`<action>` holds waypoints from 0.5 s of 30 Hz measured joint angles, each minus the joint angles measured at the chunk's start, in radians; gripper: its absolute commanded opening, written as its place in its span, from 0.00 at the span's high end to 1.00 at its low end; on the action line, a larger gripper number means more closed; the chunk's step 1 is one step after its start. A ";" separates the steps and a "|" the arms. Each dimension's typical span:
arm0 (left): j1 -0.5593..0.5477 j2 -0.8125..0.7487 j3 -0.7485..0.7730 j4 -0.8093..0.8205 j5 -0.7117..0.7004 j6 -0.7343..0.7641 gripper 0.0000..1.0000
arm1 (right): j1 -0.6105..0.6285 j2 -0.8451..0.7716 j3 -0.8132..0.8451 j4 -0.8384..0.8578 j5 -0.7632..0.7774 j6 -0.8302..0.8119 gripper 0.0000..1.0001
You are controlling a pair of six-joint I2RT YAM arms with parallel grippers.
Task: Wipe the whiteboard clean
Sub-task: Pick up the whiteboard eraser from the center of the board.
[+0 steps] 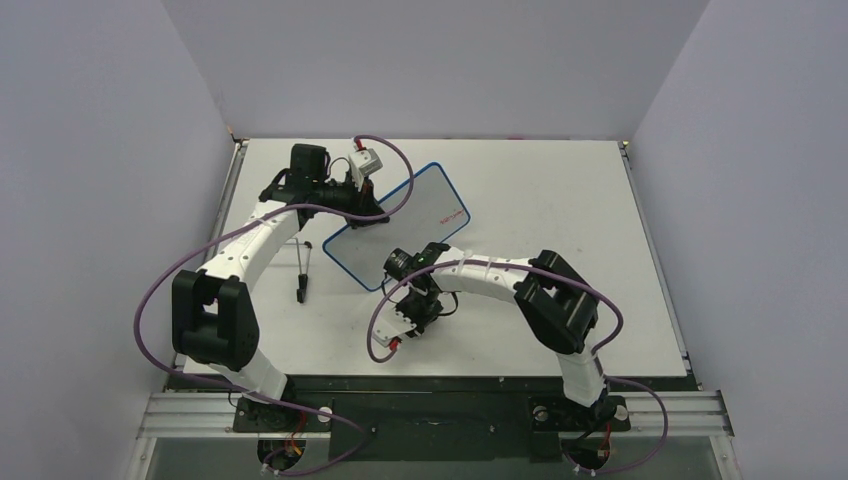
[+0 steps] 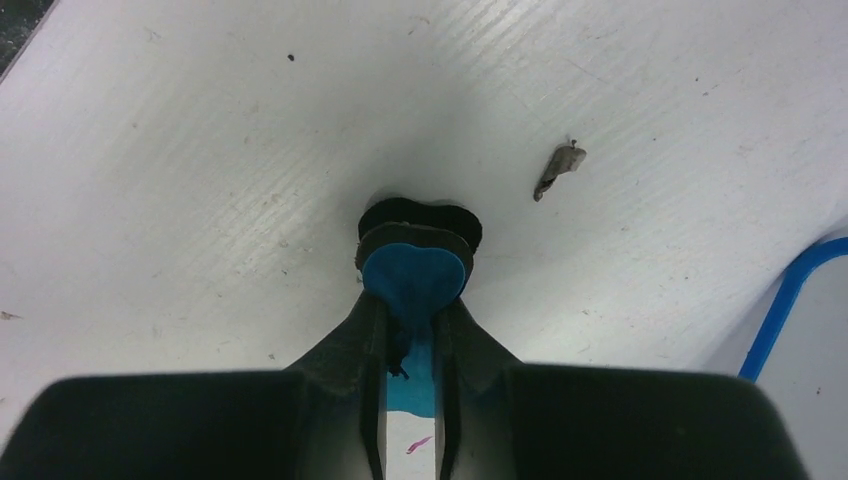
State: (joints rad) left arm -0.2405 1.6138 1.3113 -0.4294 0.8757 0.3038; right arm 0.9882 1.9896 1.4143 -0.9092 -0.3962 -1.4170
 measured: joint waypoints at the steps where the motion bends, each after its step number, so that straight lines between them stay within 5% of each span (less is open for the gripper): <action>1: 0.000 0.000 0.000 0.000 0.000 0.000 1.00 | -0.002 -0.002 -0.001 0.001 -0.003 0.005 1.00; 7: 0.000 0.000 0.000 -0.003 -0.001 0.000 1.00 | -0.080 -0.090 -0.119 0.082 -0.108 0.136 1.00; 15: 0.000 0.000 0.000 -0.016 -0.013 -0.032 1.00 | -0.392 -0.422 -0.320 0.366 -0.160 0.565 1.00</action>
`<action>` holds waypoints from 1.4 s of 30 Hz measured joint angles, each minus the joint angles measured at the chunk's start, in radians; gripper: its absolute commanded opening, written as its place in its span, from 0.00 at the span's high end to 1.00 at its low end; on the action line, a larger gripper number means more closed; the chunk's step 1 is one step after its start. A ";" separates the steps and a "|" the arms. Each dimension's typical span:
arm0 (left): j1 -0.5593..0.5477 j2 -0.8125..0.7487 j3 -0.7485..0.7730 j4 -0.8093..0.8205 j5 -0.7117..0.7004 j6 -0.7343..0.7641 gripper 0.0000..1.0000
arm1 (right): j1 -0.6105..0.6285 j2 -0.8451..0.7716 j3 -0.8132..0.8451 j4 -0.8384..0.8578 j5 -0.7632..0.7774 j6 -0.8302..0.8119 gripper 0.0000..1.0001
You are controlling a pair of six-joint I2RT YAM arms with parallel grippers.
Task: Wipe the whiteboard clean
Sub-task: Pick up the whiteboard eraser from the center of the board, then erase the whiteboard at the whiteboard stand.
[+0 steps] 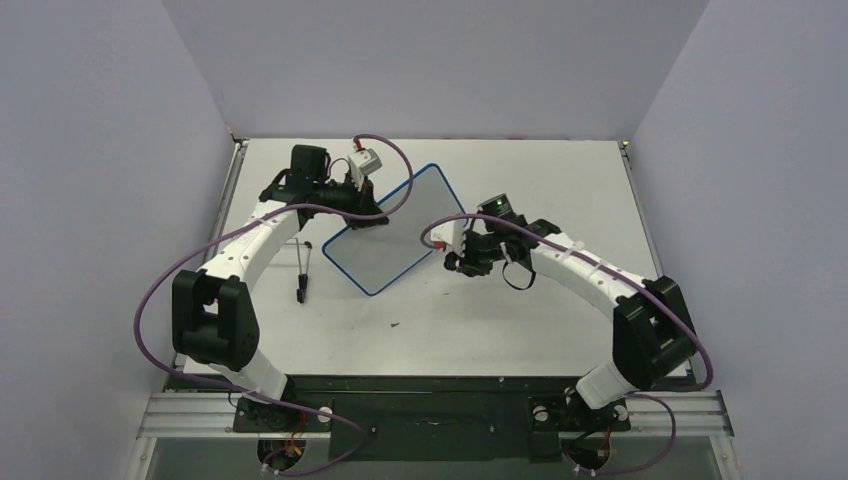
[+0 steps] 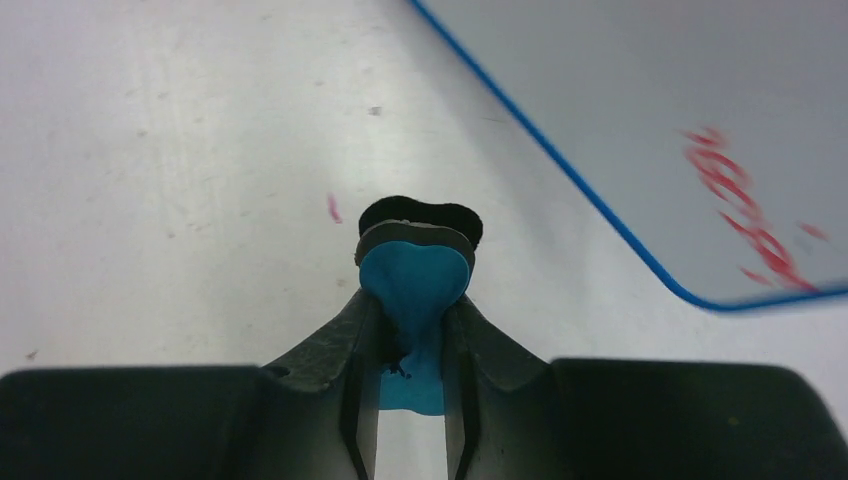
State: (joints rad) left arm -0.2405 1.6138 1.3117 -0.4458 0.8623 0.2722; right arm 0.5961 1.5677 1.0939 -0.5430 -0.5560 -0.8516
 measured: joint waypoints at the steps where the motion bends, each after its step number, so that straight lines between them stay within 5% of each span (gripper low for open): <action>1: 0.000 0.000 0.000 -0.002 -0.004 -0.006 1.00 | -0.031 -0.031 -0.015 0.043 0.002 0.053 1.00; 8: -0.005 0.018 0.020 -0.024 -0.047 -0.064 1.00 | -0.174 -0.111 -0.090 0.317 0.039 0.365 1.00; 20: -0.046 0.084 0.072 -0.044 -0.116 -0.192 1.00 | -0.159 0.008 -0.102 0.701 0.170 0.803 1.00; 42: -0.052 0.196 0.145 -0.112 -0.178 -0.312 1.00 | -0.075 0.267 -0.108 0.866 0.370 1.452 1.00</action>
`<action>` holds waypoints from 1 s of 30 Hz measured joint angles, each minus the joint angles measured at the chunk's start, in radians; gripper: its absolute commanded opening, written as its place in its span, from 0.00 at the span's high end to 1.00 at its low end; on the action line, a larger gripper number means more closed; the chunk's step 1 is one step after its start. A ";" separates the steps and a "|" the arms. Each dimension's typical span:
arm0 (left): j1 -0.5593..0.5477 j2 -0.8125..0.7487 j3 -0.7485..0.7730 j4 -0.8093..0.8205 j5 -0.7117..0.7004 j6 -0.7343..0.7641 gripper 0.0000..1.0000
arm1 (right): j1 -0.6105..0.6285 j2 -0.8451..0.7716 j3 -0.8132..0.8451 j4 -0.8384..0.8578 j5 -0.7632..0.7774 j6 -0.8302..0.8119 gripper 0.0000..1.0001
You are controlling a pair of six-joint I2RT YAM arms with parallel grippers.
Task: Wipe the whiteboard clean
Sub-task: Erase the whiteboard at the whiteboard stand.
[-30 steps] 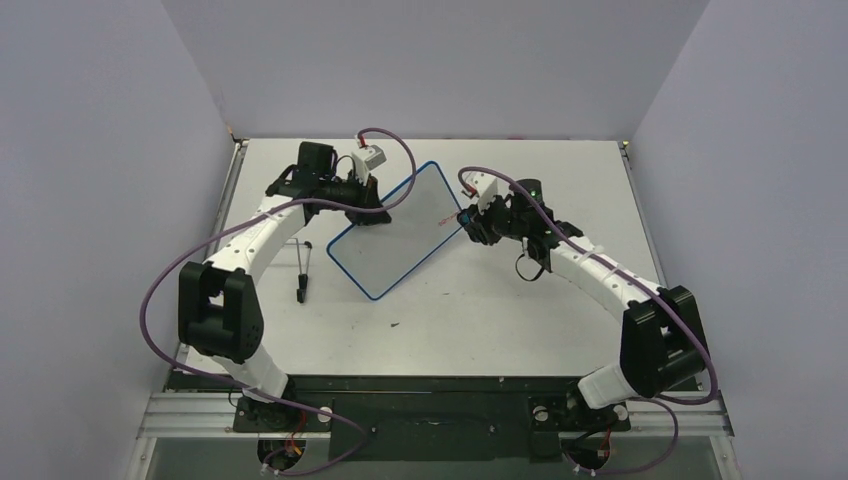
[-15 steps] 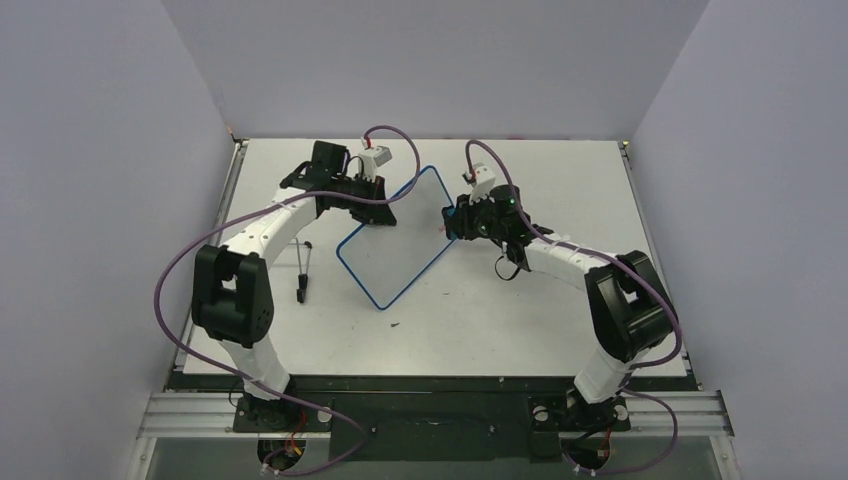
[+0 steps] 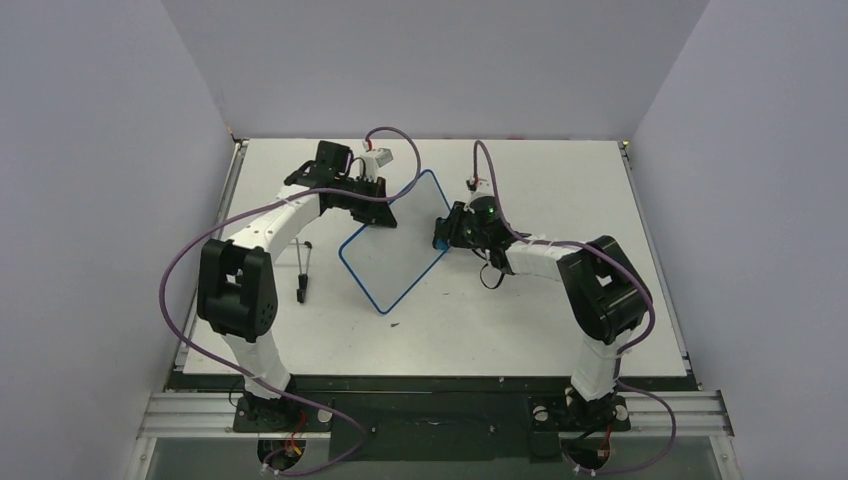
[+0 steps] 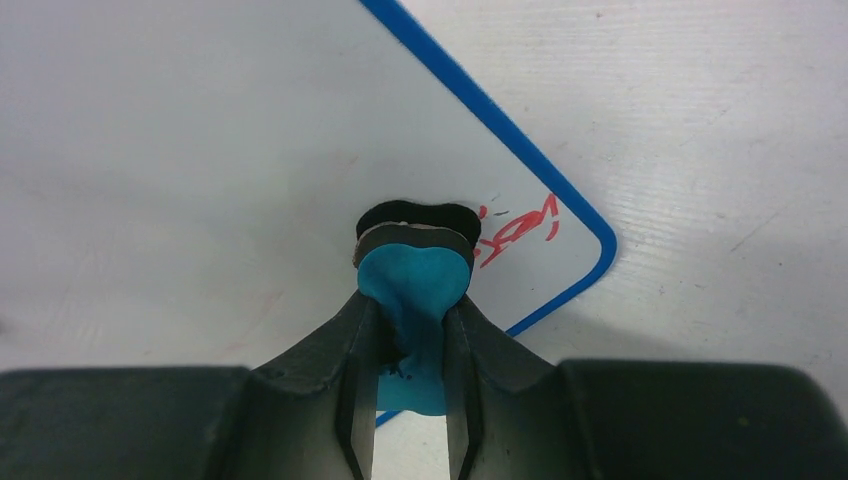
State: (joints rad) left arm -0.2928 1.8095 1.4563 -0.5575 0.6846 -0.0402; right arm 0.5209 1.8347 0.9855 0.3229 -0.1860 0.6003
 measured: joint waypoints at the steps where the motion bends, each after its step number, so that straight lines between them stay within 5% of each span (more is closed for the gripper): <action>1: -0.001 0.002 0.003 0.000 0.000 0.001 1.00 | -0.002 0.001 0.000 0.001 0.004 0.020 1.00; 11: -0.008 0.017 0.029 -0.013 -0.008 0.009 1.00 | -0.064 0.058 0.017 0.010 0.060 0.169 1.00; 22: 0.009 0.018 0.056 -0.029 -0.050 0.030 1.00 | 0.089 0.065 0.027 -0.002 0.030 0.173 1.00; 30: 0.005 0.026 0.063 -0.033 -0.031 0.047 1.00 | -0.033 0.087 0.039 0.024 -0.013 0.182 1.00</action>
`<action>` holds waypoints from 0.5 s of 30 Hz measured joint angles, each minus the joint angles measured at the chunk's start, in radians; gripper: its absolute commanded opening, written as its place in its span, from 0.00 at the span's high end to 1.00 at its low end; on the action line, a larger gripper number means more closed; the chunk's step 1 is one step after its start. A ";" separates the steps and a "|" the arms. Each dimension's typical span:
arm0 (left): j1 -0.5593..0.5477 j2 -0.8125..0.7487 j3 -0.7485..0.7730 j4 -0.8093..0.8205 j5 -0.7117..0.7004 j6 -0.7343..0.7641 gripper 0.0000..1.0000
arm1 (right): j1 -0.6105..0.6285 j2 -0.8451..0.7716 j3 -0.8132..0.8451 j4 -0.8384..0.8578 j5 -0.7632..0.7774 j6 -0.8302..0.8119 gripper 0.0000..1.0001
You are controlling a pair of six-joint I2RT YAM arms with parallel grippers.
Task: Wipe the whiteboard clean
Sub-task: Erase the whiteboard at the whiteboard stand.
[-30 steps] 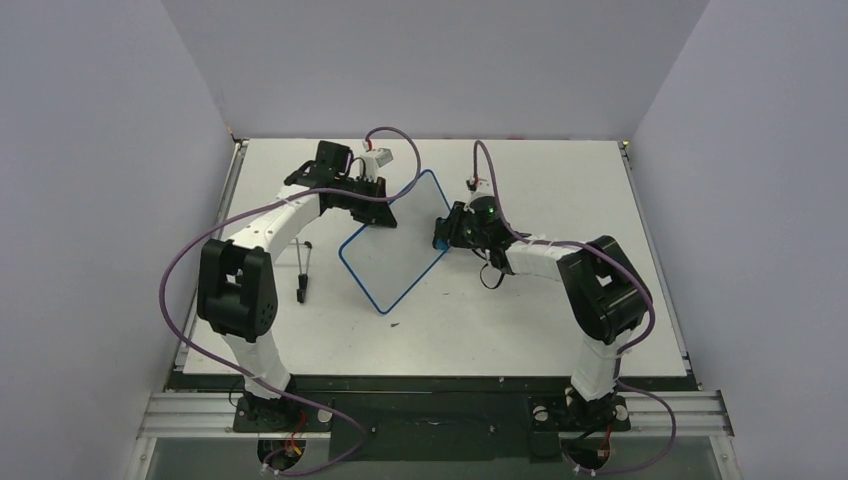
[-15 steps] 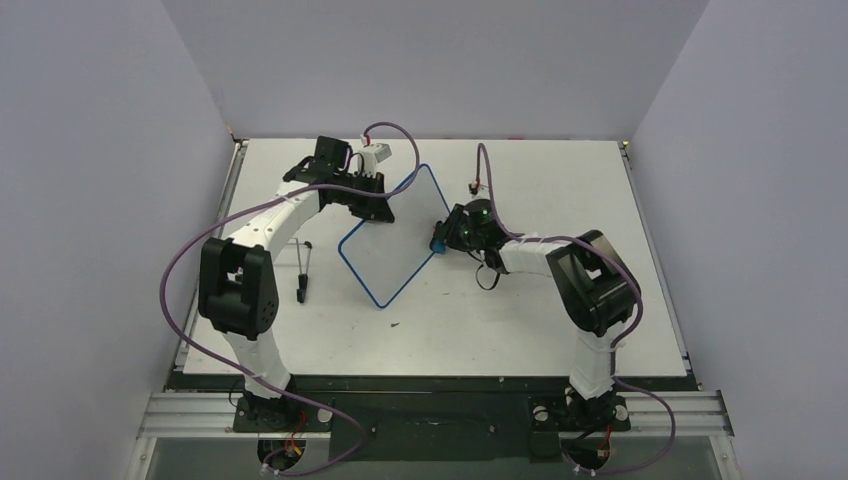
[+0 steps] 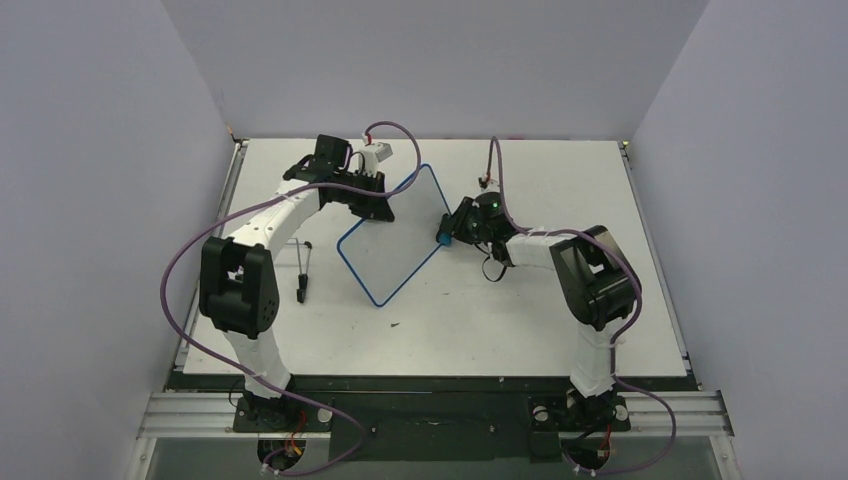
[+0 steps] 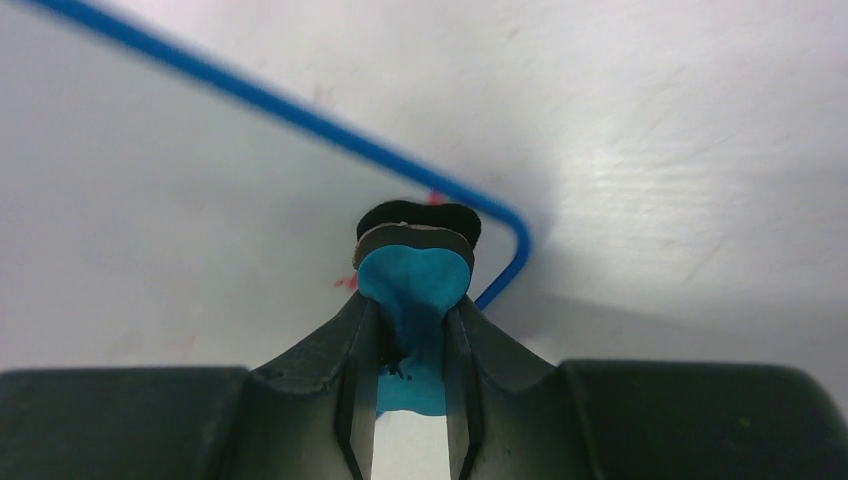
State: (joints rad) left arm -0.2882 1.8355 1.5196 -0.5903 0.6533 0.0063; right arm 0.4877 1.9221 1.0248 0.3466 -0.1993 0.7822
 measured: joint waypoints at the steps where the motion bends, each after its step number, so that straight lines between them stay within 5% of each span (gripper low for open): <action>1: 0.000 0.002 0.000 -0.001 0.002 0.000 1.00 | -0.016 0.011 0.012 -0.004 -0.001 -0.003 1.00; 15: 0.013 0.009 0.017 -0.013 -0.011 0.006 1.00 | 0.010 0.053 0.069 -0.014 -0.051 -0.016 1.00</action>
State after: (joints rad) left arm -0.2749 1.8446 1.5364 -0.6033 0.6418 0.0128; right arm 0.4980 1.9747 1.0935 0.3321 -0.2501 0.7662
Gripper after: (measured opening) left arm 0.032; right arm 0.204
